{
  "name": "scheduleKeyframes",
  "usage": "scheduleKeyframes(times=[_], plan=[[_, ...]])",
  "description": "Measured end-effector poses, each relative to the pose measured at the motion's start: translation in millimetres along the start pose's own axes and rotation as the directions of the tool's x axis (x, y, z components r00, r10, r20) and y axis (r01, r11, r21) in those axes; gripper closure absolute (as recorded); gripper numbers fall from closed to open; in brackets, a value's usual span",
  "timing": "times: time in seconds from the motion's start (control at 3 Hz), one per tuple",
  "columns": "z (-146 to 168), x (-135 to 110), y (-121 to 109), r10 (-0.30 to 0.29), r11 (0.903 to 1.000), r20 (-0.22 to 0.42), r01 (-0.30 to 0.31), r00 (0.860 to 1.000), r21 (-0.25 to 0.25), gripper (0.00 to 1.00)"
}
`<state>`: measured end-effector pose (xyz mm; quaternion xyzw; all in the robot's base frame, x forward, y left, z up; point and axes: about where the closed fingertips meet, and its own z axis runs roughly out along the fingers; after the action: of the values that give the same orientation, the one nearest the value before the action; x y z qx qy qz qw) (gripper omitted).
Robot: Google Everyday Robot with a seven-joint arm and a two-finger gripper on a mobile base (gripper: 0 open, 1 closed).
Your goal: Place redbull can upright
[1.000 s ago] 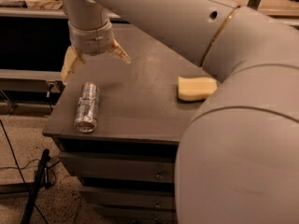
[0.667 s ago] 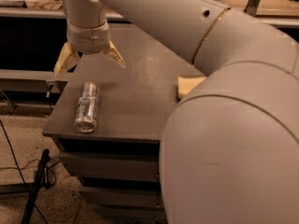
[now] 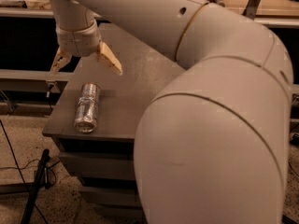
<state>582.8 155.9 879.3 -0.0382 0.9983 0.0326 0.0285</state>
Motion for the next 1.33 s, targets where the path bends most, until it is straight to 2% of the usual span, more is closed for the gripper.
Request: scheduleKeyframes(times=[0.33, 0.67, 1.33], plan=[[6, 7, 0, 0.066, 0.9972, -0.014, -0.066, 0.998, 0.035, 0.00], [11, 16, -1, 0.081, 0.9957, -0.027, -0.080, 0.996, 0.048, 0.00], [24, 35, -7, 0.010, 0.9995, -0.026, -0.009, 1.000, 0.031, 0.00]])
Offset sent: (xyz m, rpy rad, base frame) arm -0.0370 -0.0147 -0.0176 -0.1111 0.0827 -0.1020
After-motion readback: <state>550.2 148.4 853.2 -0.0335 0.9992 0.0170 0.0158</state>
